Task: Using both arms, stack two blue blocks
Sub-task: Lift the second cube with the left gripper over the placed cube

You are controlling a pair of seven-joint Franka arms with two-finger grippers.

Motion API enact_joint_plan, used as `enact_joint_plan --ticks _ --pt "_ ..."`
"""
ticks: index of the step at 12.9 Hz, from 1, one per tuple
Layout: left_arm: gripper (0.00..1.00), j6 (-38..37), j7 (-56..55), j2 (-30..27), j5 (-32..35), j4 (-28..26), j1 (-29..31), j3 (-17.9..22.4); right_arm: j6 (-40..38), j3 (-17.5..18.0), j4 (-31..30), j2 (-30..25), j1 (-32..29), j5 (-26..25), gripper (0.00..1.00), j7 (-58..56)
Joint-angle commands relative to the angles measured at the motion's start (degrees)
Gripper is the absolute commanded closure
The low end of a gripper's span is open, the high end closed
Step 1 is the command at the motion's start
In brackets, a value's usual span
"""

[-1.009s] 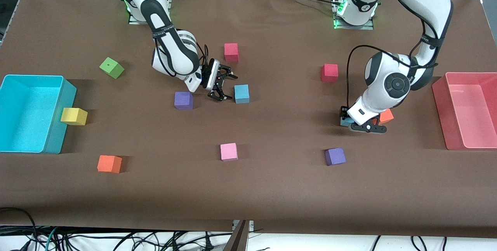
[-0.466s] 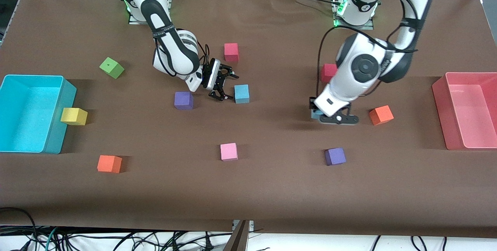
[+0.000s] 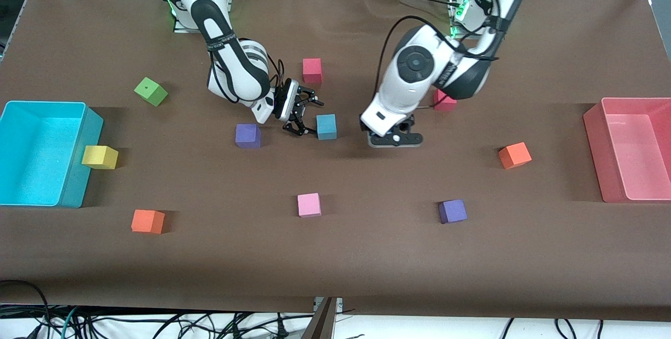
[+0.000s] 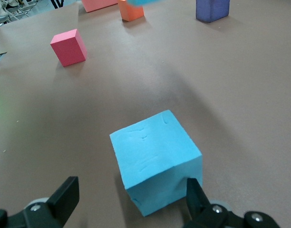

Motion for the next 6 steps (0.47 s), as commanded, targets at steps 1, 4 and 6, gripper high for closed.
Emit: enact_joint_plan --ticks 1,4,6 --pt "1.0 -1.33 -9.48 4.87 -1.38 6.89 -4.98 0.85 -0.11 0.32 0.46 0.25 0.07 1.48 0.0 -1.41" --pt "1.0 -1.33 -17.13 7.86 -1.82 10.06 -8.94 0.94 -0.03 0.32 0.46 0.25 0.33 1.56 0.0 -1.23" --pt "1.0 -1.33 -19.88 9.36 -1.82 11.74 -10.61 0.94 -0.03 0.24 0.46 0.25 0.33 1.56 0.0 -1.23"
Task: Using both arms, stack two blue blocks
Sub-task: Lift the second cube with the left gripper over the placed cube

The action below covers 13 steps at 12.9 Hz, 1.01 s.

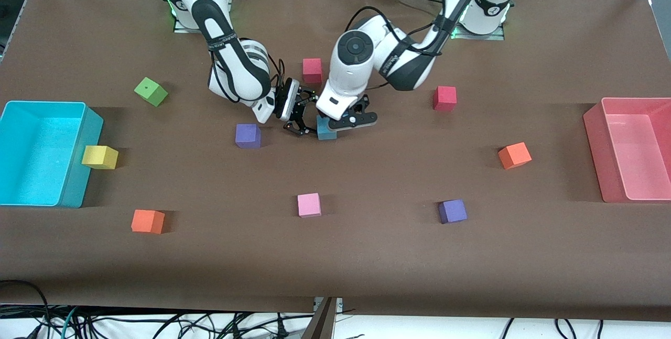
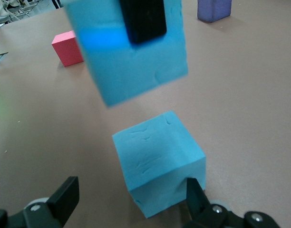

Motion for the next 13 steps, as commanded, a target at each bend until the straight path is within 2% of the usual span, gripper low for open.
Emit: enact_joint_plan --ticks 1,6,13 --pt "1.0 -1.34 -2.68 3.34 -1.43 4.83 -1.97 0.96 -0.03 0.23 0.52 0.22 0.22 1.5 0.0 -1.23" --pt "1.0 -0.9 -2.95 6.06 -1.26 6.08 -3.73 1.31 -0.11 0.14 0.52 0.13 0.22 1.5 0.0 -1.15" --pt "1.0 -0.81 -2.42 7.03 -1.08 6.87 -3.91 1.49 -0.11 0.14 0.52 0.04 0.13 1.41 0.0 -1.23"
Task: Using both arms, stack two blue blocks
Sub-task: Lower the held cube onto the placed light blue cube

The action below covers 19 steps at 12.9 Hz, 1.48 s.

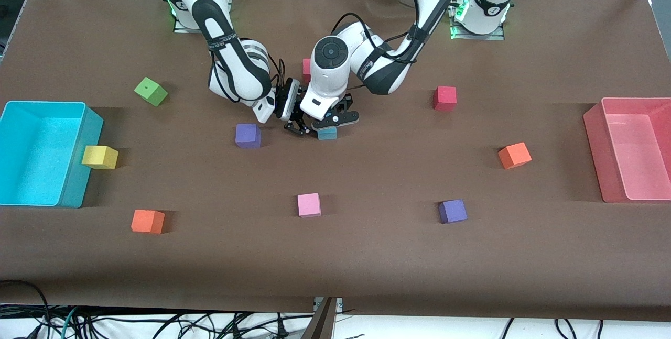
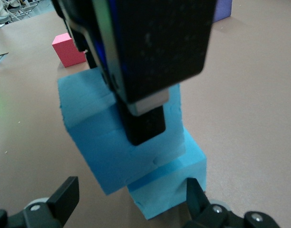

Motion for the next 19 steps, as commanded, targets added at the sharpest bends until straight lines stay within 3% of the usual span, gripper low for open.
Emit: enact_joint_plan --ticks 1,15,16,17,19 --pt "1.0 -0.82 0.41 1.34 -1.08 3.02 -1.02 0.97 -0.09 0.11 0.44 0.04 0.1 1.47 0.0 -1.23" --pt "1.0 -0.55 0.85 3.01 -0.73 3.73 -1.02 1.67 -0.09 0.11 0.79 0.04 0.1 1.47 0.0 -1.32" --pt "0.75 -0.55 0.85 3.18 -0.73 3.73 -1.02 1.67 -0.09 0.11 0.7 0.04 0.1 1.47 0.0 -1.32" --pt "0.57 -0.55 0.59 3.36 -0.81 3.73 -1.02 1.67 -0.09 0.11 0.7 0.04 0.1 1.47 0.0 -1.32" --pt "0.41 -0.47 0.59 3.36 -0.81 3.73 -1.02 1.67 -0.09 0.11 0.7 0.04 0.1 1.47 0.0 -1.32"
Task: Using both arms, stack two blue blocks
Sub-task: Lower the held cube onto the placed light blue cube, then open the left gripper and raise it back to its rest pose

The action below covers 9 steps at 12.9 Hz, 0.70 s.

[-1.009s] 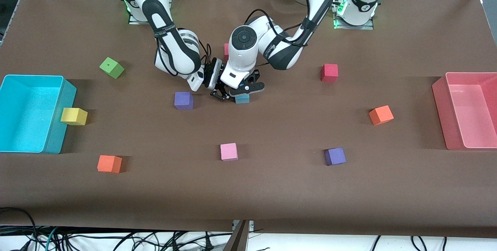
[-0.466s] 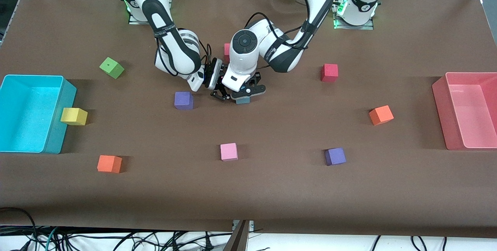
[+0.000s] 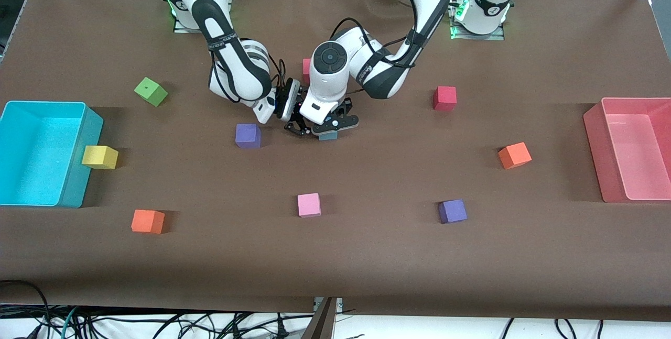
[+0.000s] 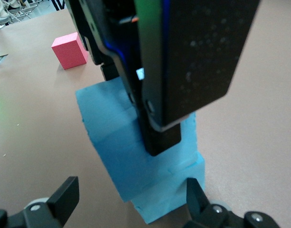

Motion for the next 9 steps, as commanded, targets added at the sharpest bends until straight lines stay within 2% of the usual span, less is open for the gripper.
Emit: enact_joint_plan --ticks 1,2,6,9 --pt "0.29 -0.48 0.81 1.51 -0.81 1.94 -0.78 0.88 -0.09 0.11 0.3 0.04 0.1 1.46 0.0 -1.32" --pt "0.0 -0.4 0.99 1.51 -0.73 2.02 -0.78 0.88 -0.09 0.11 0.3 0.04 0.1 1.46 0.0 -1.32" --pt "0.0 0.04 0.73 0.46 -0.55 2.73 -0.6 0.8 -0.09 0.11 0.39 0.04 0.1 1.46 0.0 -1.32" --pt "0.0 -0.48 0.73 -2.52 -0.37 2.55 0.19 0.8 -0.09 0.11 0.3 0.04 0.1 1.46 0.0 -1.32"
